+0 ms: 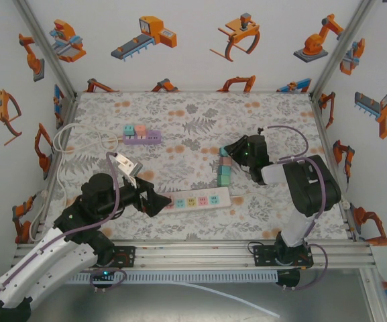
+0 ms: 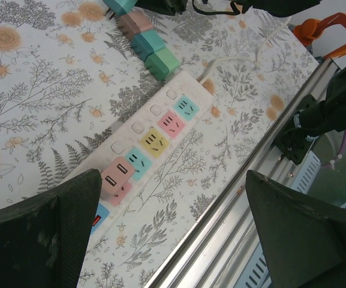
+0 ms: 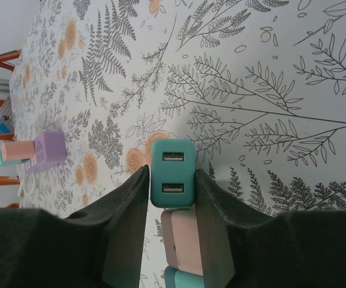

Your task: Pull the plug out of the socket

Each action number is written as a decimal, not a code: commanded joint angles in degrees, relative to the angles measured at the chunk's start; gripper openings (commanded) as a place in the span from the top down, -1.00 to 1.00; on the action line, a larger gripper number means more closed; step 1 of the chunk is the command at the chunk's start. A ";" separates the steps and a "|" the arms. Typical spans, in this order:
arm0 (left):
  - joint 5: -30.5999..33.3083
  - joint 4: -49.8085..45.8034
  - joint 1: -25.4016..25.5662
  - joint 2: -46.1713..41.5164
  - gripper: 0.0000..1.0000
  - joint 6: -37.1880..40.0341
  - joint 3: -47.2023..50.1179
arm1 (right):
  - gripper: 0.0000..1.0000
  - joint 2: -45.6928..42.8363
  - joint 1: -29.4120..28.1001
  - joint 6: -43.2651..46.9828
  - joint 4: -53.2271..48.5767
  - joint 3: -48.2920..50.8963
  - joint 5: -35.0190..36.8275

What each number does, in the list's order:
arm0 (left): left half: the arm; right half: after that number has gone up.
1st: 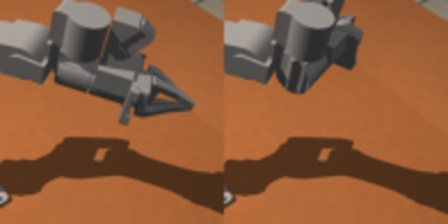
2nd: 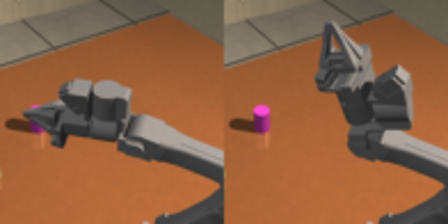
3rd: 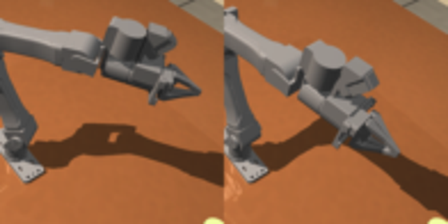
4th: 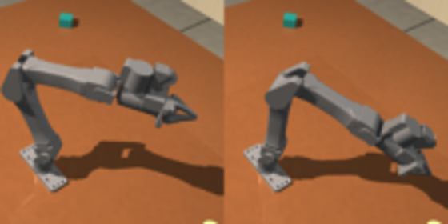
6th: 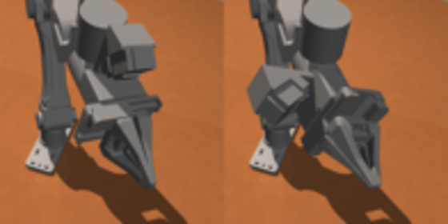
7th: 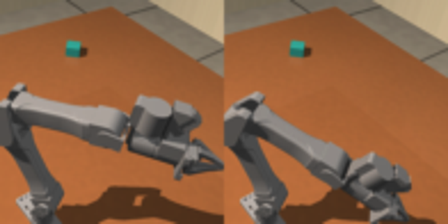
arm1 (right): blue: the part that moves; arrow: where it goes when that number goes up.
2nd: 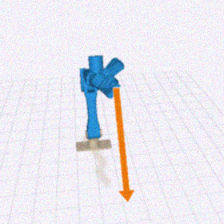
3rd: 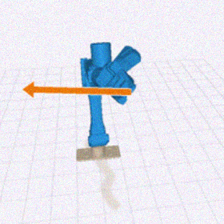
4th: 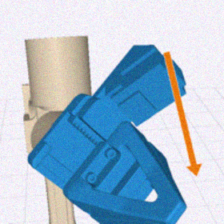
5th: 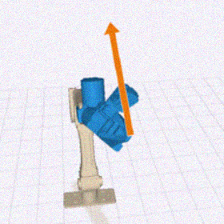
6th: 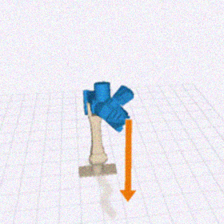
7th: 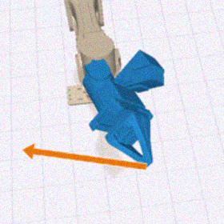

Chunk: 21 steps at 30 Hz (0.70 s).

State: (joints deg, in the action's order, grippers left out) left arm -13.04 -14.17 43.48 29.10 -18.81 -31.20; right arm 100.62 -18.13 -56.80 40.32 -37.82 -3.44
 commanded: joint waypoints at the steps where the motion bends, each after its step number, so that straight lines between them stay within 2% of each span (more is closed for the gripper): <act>1: 0.52 -0.04 0.29 -0.19 -0.94 0.86 0.75 | 0.22 0.92 0.11 -0.58 1.72 1.05 1.80; 9: 1.00 -0.28 0.29 -0.45 -0.94 0.62 0.96 | 0.05 0.15 0.12 -0.33 0.94 2.63 3.21; 21: 3.84 -2.15 0.32 -1.22 -0.94 0.09 0.79 | 0.02 -6.60 0.29 2.04 -4.28 4.87 7.11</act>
State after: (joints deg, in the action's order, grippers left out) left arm -10.50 -15.25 43.53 28.77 -18.83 -30.83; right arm 96.66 -18.11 -56.55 37.69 -33.52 0.99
